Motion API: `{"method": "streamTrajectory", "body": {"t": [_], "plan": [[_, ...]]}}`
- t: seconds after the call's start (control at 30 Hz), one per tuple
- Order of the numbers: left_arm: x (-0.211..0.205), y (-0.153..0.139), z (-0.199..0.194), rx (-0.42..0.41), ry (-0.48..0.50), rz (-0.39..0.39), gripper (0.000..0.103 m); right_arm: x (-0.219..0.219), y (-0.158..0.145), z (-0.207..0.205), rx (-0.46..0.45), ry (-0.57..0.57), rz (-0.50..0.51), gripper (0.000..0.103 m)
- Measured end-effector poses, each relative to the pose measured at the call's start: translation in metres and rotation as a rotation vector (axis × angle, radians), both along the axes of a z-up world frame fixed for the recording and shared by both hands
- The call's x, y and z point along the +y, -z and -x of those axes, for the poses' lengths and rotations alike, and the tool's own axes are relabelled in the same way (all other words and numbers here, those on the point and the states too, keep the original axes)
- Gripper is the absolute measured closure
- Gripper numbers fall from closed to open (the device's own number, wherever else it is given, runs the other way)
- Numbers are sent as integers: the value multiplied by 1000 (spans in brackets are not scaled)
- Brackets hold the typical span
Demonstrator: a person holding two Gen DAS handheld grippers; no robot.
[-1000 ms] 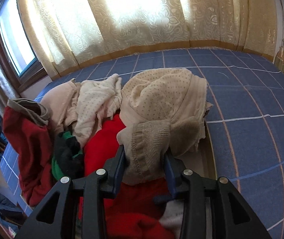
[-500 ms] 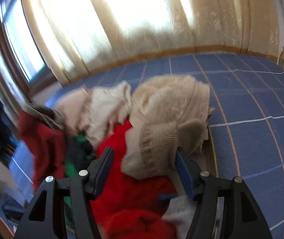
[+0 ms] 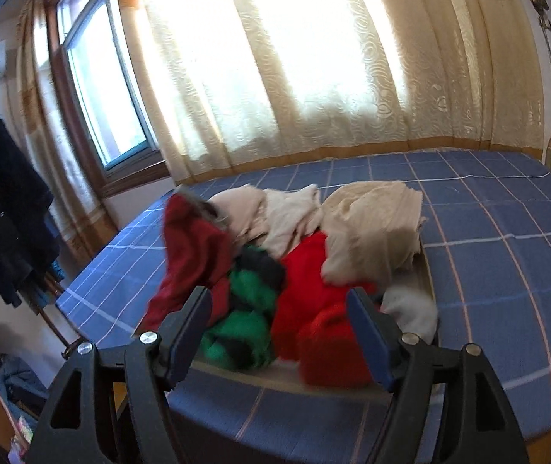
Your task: Take underwear out of drawer
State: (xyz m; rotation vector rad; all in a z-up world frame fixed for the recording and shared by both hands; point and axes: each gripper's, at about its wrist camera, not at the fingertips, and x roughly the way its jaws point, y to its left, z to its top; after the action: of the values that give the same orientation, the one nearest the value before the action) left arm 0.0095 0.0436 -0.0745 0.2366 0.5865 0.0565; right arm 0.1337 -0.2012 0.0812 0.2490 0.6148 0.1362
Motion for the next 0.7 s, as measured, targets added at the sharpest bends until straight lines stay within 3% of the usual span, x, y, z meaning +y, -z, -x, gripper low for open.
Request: {"method": "streamTrajectory", "body": {"t": [0.17, 0.37, 0.6, 0.7], "plan": [[1, -1, 1, 11, 0, 18, 2, 13, 2, 47, 11, 0, -27, 29], [6, -4, 1, 25, 15, 59, 2, 24, 5, 100, 17, 26, 15, 29], [15, -13, 4, 63, 14, 155, 2, 10, 14, 155, 43, 138, -73, 28], [10, -26, 15, 20, 20, 128, 2, 3, 18, 173, 53, 189, -114, 28]]}}
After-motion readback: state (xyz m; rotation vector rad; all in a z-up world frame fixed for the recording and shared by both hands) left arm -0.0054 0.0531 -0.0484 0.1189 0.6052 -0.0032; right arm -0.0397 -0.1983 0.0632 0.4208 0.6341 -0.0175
